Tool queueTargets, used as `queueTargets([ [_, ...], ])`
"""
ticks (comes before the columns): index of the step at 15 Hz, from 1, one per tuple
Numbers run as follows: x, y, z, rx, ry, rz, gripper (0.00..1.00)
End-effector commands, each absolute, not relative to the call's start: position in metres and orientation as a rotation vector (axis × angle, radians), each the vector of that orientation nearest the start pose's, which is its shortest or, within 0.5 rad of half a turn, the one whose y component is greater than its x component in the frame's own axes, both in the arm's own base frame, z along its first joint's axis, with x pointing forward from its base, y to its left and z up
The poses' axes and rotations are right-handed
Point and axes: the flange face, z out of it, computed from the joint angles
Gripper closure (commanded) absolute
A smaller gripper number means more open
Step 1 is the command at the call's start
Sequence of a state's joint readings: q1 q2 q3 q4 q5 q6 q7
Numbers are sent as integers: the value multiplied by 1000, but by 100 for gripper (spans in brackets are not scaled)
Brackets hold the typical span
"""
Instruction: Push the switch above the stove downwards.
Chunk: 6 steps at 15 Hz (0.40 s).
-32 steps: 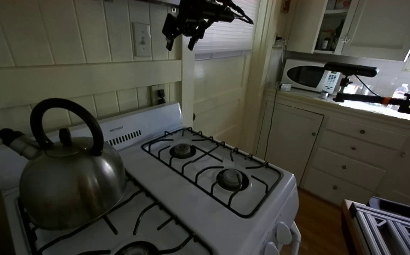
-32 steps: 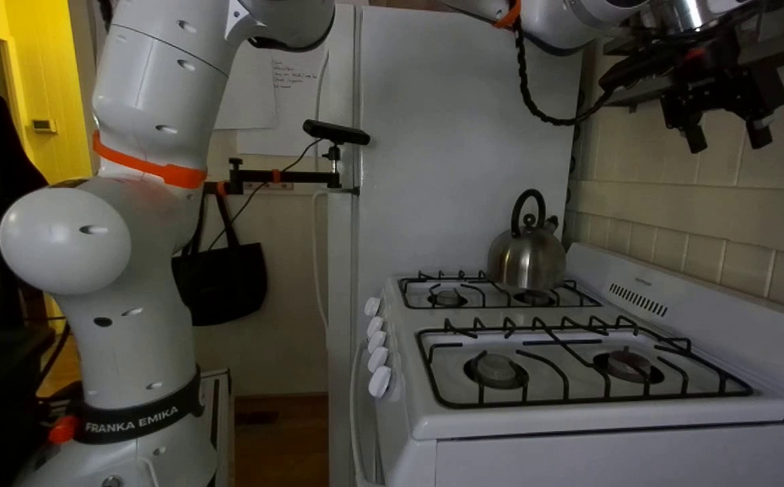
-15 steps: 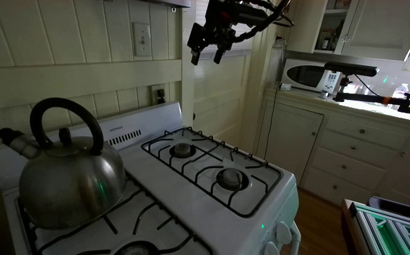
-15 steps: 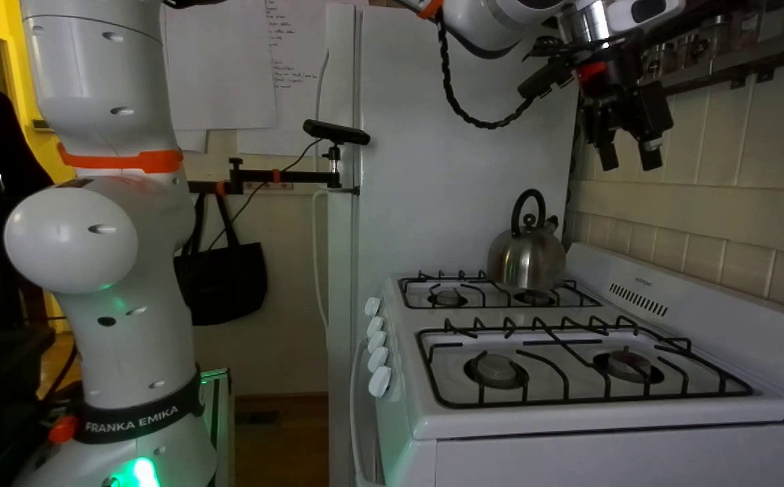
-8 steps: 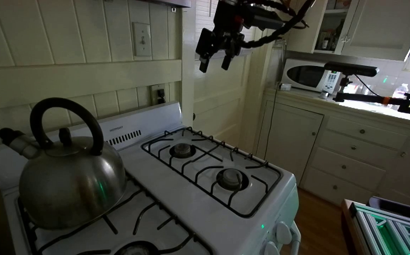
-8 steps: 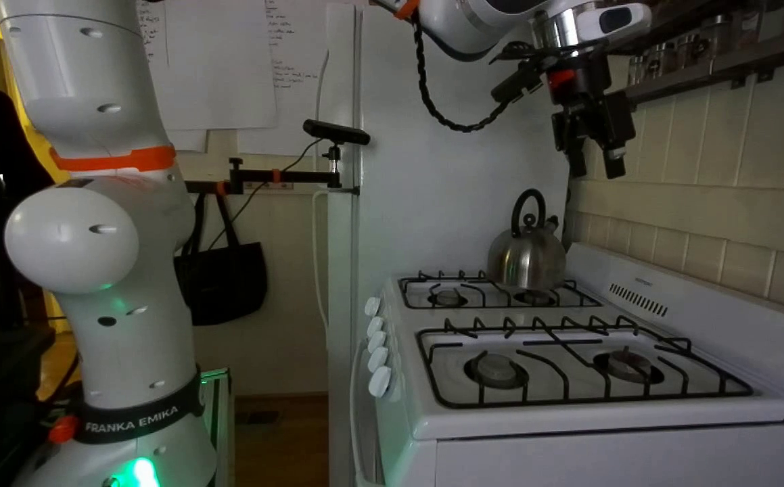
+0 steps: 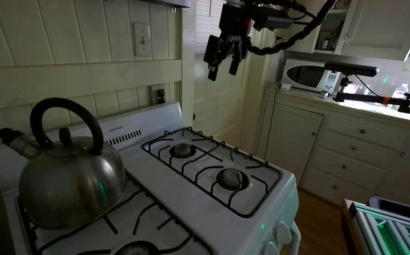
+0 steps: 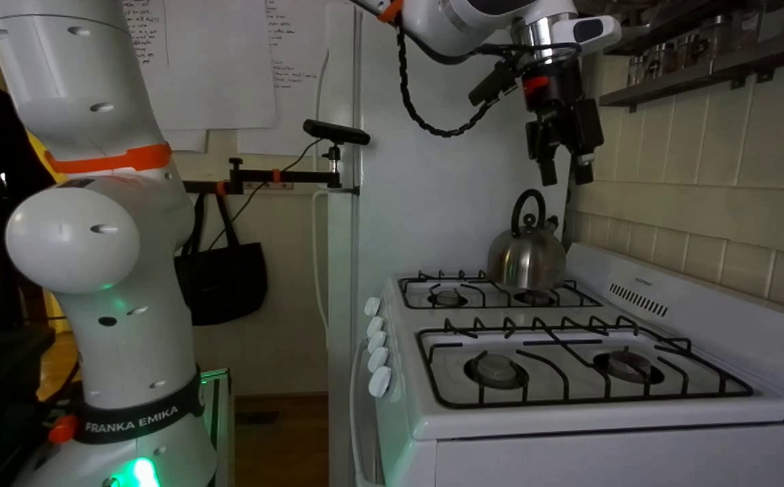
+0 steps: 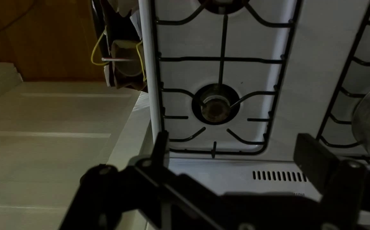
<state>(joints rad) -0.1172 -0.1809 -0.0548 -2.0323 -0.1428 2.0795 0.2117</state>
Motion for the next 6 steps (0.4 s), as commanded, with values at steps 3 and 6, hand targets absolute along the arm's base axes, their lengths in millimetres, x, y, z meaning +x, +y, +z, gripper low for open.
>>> queueTargets([
  [3,517,-98,547,-3196,524,-369,0],
  [6,516,-98,546,-3197,523,-366,0],
])
